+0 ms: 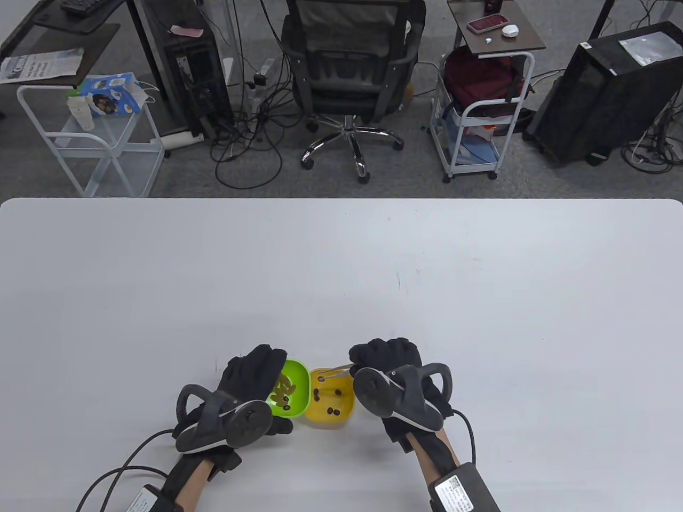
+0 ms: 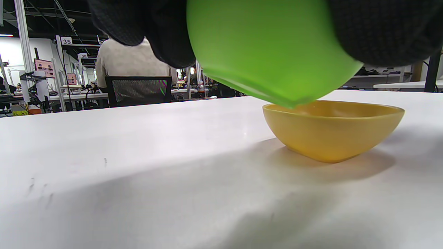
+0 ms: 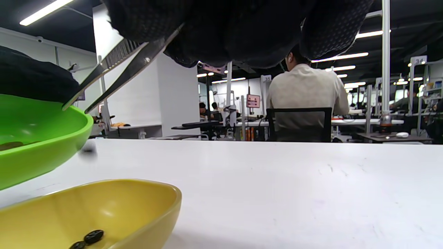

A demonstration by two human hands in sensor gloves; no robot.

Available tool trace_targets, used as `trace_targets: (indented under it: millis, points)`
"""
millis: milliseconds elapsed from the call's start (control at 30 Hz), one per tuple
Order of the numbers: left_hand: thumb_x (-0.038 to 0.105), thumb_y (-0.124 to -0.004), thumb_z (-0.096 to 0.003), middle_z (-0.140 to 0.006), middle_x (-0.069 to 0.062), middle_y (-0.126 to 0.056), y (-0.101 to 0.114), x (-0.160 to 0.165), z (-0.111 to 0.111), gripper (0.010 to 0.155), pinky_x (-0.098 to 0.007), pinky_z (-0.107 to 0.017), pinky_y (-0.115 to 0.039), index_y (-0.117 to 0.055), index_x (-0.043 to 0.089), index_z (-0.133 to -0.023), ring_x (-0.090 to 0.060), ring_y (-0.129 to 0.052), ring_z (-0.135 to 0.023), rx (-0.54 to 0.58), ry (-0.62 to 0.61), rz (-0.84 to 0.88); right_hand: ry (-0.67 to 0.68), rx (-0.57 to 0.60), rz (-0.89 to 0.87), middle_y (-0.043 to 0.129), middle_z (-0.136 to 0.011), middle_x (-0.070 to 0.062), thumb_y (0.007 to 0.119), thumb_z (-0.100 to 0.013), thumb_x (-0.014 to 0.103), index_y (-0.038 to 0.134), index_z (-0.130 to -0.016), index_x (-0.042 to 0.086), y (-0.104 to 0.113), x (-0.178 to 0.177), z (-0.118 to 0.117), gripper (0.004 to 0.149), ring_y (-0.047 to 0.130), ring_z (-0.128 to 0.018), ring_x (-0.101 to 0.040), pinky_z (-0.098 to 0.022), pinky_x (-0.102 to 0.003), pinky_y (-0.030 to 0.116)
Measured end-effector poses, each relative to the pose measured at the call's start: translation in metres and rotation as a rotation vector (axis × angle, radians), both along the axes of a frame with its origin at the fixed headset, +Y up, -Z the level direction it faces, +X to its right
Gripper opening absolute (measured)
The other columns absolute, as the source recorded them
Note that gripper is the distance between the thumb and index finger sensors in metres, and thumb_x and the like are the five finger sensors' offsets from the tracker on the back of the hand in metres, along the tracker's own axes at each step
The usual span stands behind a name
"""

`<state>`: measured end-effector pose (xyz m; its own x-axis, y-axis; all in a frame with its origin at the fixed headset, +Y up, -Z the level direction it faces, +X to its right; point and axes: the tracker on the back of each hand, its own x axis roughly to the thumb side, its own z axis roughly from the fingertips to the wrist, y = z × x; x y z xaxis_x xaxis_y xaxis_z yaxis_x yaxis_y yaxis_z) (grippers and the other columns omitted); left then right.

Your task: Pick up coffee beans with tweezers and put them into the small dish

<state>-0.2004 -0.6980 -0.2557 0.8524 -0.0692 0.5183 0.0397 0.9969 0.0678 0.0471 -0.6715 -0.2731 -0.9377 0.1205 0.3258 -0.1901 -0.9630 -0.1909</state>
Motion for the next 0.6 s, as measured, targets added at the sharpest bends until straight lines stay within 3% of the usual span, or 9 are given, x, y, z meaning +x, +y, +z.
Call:
trace_targets:
  millis: [600]
  points:
    - [0.067,-0.081,-0.0299,-0.119,-0.029,-0.06,0.0,0.0,0.0,0.113,-0.063,-0.075,-0.07,-0.051,0.002,-0.117,-0.043,-0.086,-0.1,0.001,0.0,0.0,0.123,0.081,0.051,0.087,-0.068,0.006,0.068,-0.044,0.04,0.075,-0.085,0.026,-0.008,-0.037,0.011,0.044,0.092,-0.052,-0.018,-0.071,-0.056,0.07]
